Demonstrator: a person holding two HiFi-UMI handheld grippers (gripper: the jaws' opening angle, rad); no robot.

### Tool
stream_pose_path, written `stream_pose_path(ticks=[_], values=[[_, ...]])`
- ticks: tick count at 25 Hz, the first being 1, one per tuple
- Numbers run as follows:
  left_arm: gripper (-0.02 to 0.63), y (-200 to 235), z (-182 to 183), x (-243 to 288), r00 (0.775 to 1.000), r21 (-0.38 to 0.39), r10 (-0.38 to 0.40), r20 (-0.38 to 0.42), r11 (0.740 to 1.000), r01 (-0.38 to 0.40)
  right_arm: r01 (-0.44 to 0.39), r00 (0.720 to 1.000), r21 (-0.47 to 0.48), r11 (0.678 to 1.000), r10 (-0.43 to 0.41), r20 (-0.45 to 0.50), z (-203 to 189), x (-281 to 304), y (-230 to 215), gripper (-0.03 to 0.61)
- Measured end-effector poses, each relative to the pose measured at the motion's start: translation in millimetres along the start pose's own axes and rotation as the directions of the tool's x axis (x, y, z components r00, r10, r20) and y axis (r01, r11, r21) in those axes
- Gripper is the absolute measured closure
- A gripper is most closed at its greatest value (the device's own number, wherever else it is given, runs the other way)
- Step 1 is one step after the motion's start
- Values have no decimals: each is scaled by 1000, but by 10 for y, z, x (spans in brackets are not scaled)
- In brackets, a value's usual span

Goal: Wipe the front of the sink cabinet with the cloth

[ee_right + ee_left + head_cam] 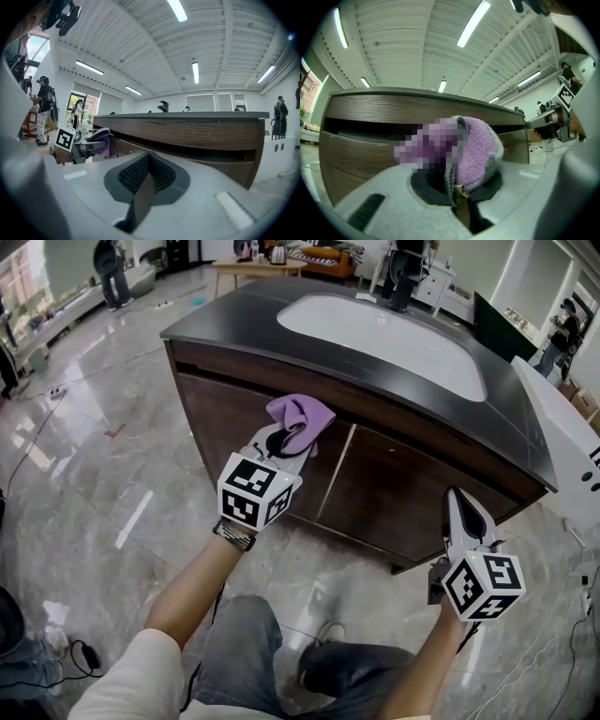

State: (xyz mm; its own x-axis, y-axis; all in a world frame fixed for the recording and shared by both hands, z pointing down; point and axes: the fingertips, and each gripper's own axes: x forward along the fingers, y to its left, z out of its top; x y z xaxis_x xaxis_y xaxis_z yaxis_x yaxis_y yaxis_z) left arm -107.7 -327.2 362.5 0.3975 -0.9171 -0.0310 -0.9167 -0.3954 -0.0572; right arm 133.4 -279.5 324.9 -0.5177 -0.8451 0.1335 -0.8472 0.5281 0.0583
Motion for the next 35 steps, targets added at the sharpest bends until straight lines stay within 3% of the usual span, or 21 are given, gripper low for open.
stream_pose_path(ticks=[7,16,35], values=[[569,-613,72,239,992,-5,-123,9,992,123,67,997,-11,998,-68,-47,-94,-281,-254,571],[569,-1130,109,465,977,-28,-213,17,977,214,177,983,28,984,-176,-50,-146,-740,-616,571],[571,-2481,125,995,896,-43,-441,59,895,444,342,940,112,933,-338,-50,-311,-1470,-1160,571]])
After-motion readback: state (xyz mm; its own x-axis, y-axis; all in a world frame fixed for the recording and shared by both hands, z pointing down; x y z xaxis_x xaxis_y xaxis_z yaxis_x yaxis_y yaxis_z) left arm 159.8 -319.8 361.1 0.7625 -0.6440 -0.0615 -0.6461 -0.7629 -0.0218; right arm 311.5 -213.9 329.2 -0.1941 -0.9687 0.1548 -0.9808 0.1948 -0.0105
